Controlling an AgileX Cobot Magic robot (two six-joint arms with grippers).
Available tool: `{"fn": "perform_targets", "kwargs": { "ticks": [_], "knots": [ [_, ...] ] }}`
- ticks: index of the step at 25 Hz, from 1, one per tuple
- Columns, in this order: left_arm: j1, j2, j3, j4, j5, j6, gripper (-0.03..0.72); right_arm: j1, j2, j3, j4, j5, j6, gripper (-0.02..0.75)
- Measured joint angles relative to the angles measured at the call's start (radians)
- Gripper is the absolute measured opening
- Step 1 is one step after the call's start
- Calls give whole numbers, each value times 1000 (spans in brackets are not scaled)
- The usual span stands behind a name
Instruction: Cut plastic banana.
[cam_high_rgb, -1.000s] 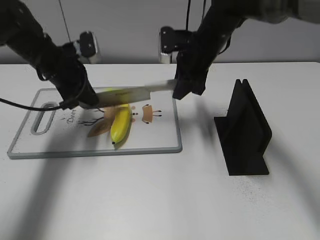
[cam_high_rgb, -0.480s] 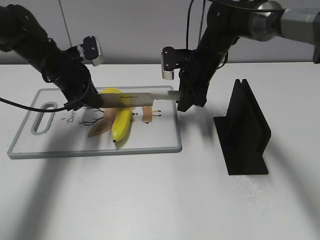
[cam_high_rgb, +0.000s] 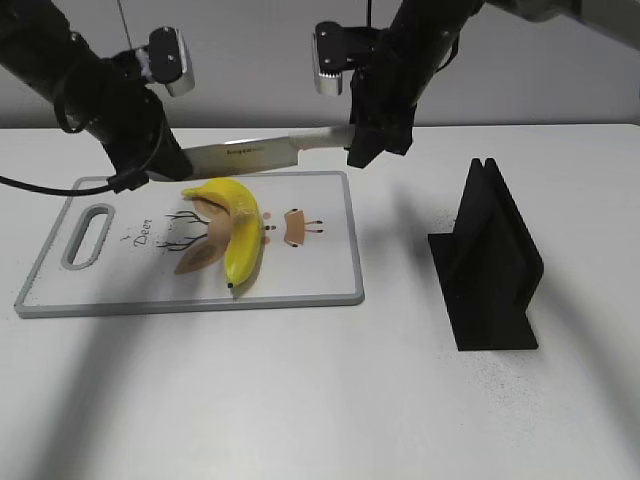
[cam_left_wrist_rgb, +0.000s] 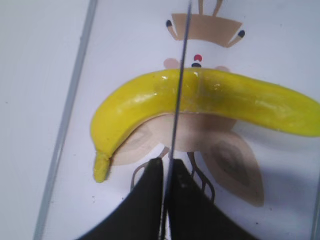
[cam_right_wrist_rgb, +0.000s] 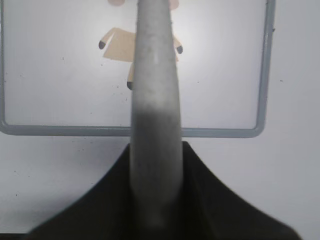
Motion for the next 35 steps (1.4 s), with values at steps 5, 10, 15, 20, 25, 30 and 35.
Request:
{"fn": "perform_targets", "kwargs": {
  "ticks": [5,10,15,20,25,30,35],
  "knots": [
    [0,-88,0,-1,15,0,10,1,-72,-4,-1,9,4,168],
    [0,-145,0,-11,35,-1,10,1,-115,-6,0,14,4,171],
    [1,-159,0,-26,44,-3,31,1,-128,-6,1,14,4,173],
    [3,-162,0,-150,35,-17,452,1,-136,-6,13,14,22,165],
    [9,-219,1,-194,-39,-179,658,1,-174,16,22,5,50,164],
    [55,-294,1,-179,-113,-459,666,1,-246,71,28,4,72,164],
    [116,-349,1,37,-80,-840,650,1,-304,86,27,5,311,164]
  ]
}}
